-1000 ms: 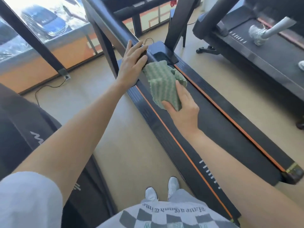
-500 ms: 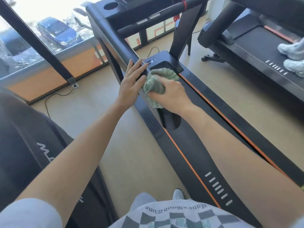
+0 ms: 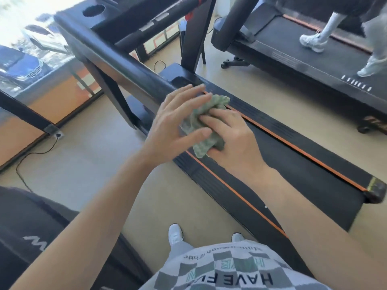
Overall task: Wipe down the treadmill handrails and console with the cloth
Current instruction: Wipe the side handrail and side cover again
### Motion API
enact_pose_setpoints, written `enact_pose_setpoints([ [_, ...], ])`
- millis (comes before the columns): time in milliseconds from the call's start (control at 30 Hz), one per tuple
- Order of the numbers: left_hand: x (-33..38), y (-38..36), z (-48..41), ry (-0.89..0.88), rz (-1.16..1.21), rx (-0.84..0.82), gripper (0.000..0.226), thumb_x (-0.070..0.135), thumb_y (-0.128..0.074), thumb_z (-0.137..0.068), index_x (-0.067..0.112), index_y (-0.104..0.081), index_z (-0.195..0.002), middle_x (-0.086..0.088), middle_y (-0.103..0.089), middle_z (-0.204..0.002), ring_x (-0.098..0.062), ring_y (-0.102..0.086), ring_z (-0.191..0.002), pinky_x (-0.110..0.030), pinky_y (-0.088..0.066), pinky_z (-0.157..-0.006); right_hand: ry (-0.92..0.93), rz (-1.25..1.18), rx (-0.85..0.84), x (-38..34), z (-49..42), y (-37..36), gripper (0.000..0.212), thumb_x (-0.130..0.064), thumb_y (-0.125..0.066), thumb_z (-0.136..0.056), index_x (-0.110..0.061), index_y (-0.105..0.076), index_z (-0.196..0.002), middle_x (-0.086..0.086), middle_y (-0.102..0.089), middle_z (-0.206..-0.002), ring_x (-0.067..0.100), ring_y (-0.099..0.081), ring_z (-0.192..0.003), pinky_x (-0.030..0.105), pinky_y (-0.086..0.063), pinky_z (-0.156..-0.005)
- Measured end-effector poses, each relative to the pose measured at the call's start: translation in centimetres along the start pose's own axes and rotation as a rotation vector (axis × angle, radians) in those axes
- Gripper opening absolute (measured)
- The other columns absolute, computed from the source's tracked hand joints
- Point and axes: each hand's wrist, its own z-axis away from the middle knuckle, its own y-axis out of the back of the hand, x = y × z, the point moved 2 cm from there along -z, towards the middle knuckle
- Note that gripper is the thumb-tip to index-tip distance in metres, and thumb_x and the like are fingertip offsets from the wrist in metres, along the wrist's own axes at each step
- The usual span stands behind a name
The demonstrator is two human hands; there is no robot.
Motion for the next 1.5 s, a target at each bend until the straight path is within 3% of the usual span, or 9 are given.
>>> enact_pose_setpoints([
  [133,-2.9,0.6,0.4,-0.210,0.007,0.047,0.049,0.023,-0.077,-0.094,0.006,-0.062,-0.138,-0.009,-0.065,-0.134,-0.028,-0.063,-0.118,-0.048,-0.052,-0.097,0.042,0.151,-0.014,-2.4,-2.3,-1.2,0.046,-0.020,-0.067,-0.082,-0.004,-0.065,-0.125,0.011,-0.067,-0.121,0.033,-0.060,-0.116,0.043,-0.050,-0.099],
  [233,-6.7,1.3,0.6,-0.217,0.008,0.255,0.028,0.013,-0.076,-0.094,0.005,-0.073,-0.121,-0.009,-0.073,-0.104,-0.028,-0.067,-0.090,-0.042,-0.055,-0.080,-0.027,0.212,-0.051,-4.1,-3.5,-2.6,0.053,-0.018,-0.073,-0.080,-0.010,-0.060,-0.131,0.005,-0.063,-0.129,0.028,-0.059,-0.121,0.042,-0.051,-0.098],
  [333,-10.9,2.2,0.7,-0.164,0.063,0.302,0.009,0.009,-0.075,-0.094,0.005,-0.077,-0.102,-0.009,-0.068,-0.090,-0.024,-0.063,-0.076,-0.038,-0.054,-0.067,-0.108,0.198,-0.086,-5.2,-5.0,-3.5,0.057,-0.021,-0.076,-0.079,-0.012,-0.058,-0.132,0.002,-0.054,-0.140,0.026,-0.056,-0.124,0.041,-0.052,-0.096],
  [567,-18.0,5.4,0.7,-0.015,0.065,0.268,0.008,-0.001,-0.078,-0.086,0.006,-0.074,-0.087,0.004,-0.061,-0.085,0.002,-0.049,-0.073,-0.010,-0.039,-0.071,-0.259,0.359,-0.119,-7.0,-9.7,-7.4,0.051,-0.007,-0.077,-0.080,-0.012,-0.066,-0.129,0.004,-0.061,-0.139,0.029,-0.055,-0.129,0.042,-0.047,-0.103],
  [733,-21.2,6.4,0.7,0.136,0.125,0.310,0.004,-0.002,-0.072,-0.089,0.002,-0.073,-0.087,-0.008,-0.066,-0.088,-0.014,-0.063,-0.072,-0.018,-0.053,-0.068,-0.248,0.350,-0.197,-7.3,-15.1,-10.6,0.057,-0.016,-0.079,-0.083,-0.018,-0.060,-0.136,-0.001,-0.056,-0.144,0.025,-0.051,-0.132,0.042,-0.047,-0.104],
  [933,-27.5,10.3,-0.9,0.270,0.132,0.380,0.004,-0.002,-0.074,-0.086,0.002,-0.074,-0.088,-0.001,-0.065,-0.090,0.005,-0.062,-0.079,-0.018,-0.054,-0.072,-0.146,0.434,-0.115,-8.2,-19.7,-16.9,0.054,-0.002,-0.081,-0.074,-0.011,-0.067,-0.125,0.007,-0.064,-0.133,0.031,-0.061,-0.121,0.039,-0.051,-0.096],
  [1167,-29.0,9.5,-0.9,0.030,0.175,0.343,0.007,-0.005,-0.073,-0.087,0.001,-0.074,-0.084,-0.003,-0.062,-0.094,-0.017,-0.064,-0.079,-0.035,-0.058,-0.063,-0.133,0.559,0.106,-7.8,-18.3,-18.4,0.047,-0.008,-0.080,-0.077,-0.009,-0.069,-0.123,0.009,-0.064,-0.135,0.031,-0.061,-0.124,0.044,-0.048,-0.103],
  [1367,-31.2,9.7,-1.6,-0.093,0.230,0.257,0.008,-0.002,-0.070,-0.090,0.004,-0.072,-0.084,-0.007,-0.065,-0.089,-0.021,-0.066,-0.074,-0.040,-0.055,-0.056,-0.230,0.746,0.425,-9.3,-17.0,-22.2,0.033,0.003,-0.071,-0.082,-0.006,-0.074,-0.114,0.011,-0.066,-0.132,0.033,-0.060,-0.125,0.046,-0.043,-0.107],
  [1500,-36.3,12.2,-2.8,-0.012,0.262,0.228,0.006,0.002,-0.069,-0.089,0.008,-0.071,-0.087,-0.002,-0.065,-0.092,0.006,-0.060,-0.079,-0.039,-0.056,-0.061,-0.221,0.788,0.463,-10.4,-20.5,-26.1,0.024,0.001,-0.069,-0.088,-0.007,-0.075,-0.110,0.010,-0.069,-0.128,0.033,-0.062,-0.122,0.047,-0.046,-0.105],
])
